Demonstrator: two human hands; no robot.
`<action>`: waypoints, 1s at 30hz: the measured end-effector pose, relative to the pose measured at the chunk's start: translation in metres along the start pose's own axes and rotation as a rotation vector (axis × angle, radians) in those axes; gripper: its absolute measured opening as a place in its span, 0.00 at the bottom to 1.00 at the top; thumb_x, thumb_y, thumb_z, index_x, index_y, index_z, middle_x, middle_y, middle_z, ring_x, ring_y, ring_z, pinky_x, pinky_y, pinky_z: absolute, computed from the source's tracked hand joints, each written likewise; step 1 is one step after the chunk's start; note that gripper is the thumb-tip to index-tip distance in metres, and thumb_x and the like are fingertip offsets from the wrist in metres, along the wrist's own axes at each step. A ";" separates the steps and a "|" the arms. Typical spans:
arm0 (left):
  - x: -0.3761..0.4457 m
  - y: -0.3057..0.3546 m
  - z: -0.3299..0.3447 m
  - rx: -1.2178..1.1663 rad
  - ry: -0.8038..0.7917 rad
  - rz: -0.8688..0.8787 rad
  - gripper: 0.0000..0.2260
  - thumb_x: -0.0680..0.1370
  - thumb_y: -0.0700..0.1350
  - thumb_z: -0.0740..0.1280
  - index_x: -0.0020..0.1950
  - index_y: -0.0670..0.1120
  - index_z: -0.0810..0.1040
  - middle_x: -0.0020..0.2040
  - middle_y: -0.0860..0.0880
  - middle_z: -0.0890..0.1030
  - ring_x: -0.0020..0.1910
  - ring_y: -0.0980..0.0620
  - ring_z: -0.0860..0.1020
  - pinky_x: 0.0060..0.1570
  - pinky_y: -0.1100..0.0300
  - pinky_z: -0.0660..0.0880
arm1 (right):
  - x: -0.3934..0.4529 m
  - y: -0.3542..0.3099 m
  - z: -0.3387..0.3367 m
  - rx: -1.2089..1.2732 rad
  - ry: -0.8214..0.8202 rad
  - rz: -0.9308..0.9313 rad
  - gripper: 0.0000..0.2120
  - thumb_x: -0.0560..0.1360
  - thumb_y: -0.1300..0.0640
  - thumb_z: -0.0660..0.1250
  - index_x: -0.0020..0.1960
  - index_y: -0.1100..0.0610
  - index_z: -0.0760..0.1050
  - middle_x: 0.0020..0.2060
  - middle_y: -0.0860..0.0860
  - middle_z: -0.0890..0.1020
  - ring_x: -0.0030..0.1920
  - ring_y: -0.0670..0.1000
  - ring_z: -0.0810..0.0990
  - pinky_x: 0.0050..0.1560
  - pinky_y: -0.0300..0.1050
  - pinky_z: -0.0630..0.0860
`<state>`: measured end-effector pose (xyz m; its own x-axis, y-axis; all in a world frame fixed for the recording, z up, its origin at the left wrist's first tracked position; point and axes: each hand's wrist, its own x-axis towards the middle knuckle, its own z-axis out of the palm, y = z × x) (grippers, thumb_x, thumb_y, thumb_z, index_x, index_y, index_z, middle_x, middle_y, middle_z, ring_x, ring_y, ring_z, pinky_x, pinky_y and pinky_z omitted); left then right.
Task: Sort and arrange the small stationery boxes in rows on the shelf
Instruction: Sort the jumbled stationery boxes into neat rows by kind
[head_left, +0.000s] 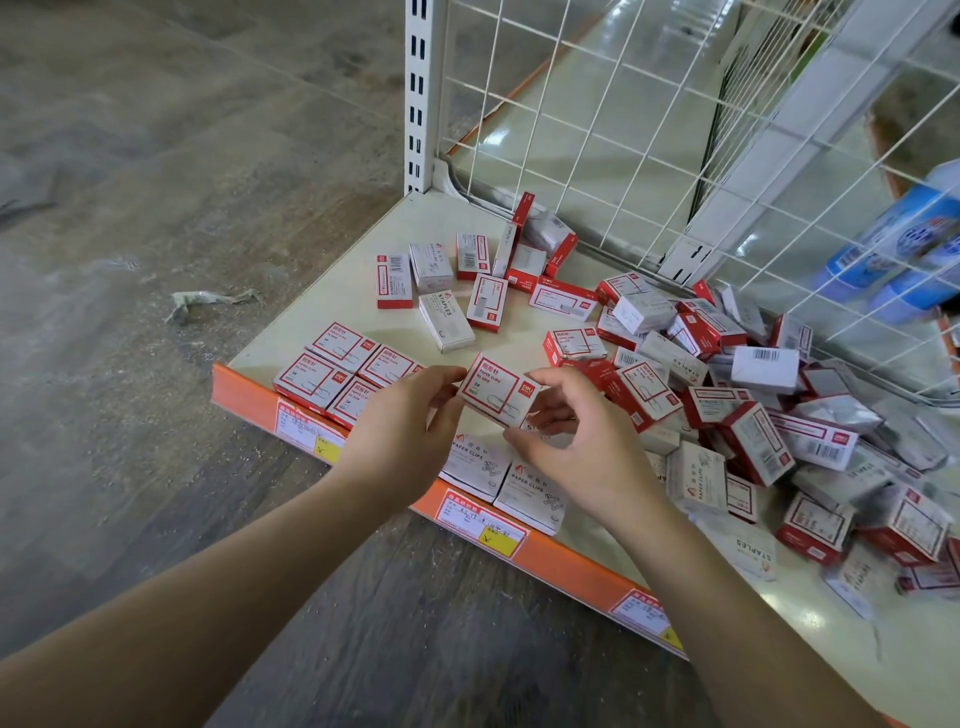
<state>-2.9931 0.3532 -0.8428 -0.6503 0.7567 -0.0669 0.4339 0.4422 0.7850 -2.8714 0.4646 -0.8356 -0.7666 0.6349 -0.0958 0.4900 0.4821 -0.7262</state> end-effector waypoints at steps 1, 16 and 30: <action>0.000 0.000 0.000 0.005 0.000 0.003 0.16 0.80 0.43 0.58 0.68 0.47 0.70 0.61 0.52 0.77 0.58 0.57 0.74 0.49 0.70 0.69 | 0.000 0.000 0.000 -0.006 0.002 -0.003 0.22 0.70 0.52 0.72 0.61 0.49 0.69 0.43 0.35 0.74 0.50 0.39 0.75 0.51 0.34 0.73; 0.020 -0.029 -0.023 0.478 0.003 0.007 0.17 0.80 0.47 0.57 0.69 0.48 0.69 0.67 0.49 0.70 0.66 0.48 0.67 0.63 0.55 0.63 | 0.032 0.001 0.008 0.016 0.075 0.043 0.14 0.71 0.52 0.72 0.54 0.50 0.73 0.41 0.38 0.79 0.42 0.37 0.78 0.42 0.34 0.75; 0.034 -0.053 -0.049 0.524 -0.026 0.045 0.16 0.80 0.48 0.56 0.66 0.52 0.73 0.66 0.53 0.71 0.64 0.51 0.70 0.57 0.59 0.69 | 0.094 -0.029 0.040 -0.120 -0.038 0.014 0.21 0.73 0.48 0.69 0.64 0.51 0.70 0.57 0.46 0.79 0.53 0.46 0.78 0.52 0.42 0.75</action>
<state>-3.0690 0.3315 -0.8563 -0.6112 0.7891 -0.0607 0.7188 0.5856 0.3746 -2.9739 0.4864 -0.8507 -0.7733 0.6200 -0.1326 0.5452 0.5433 -0.6385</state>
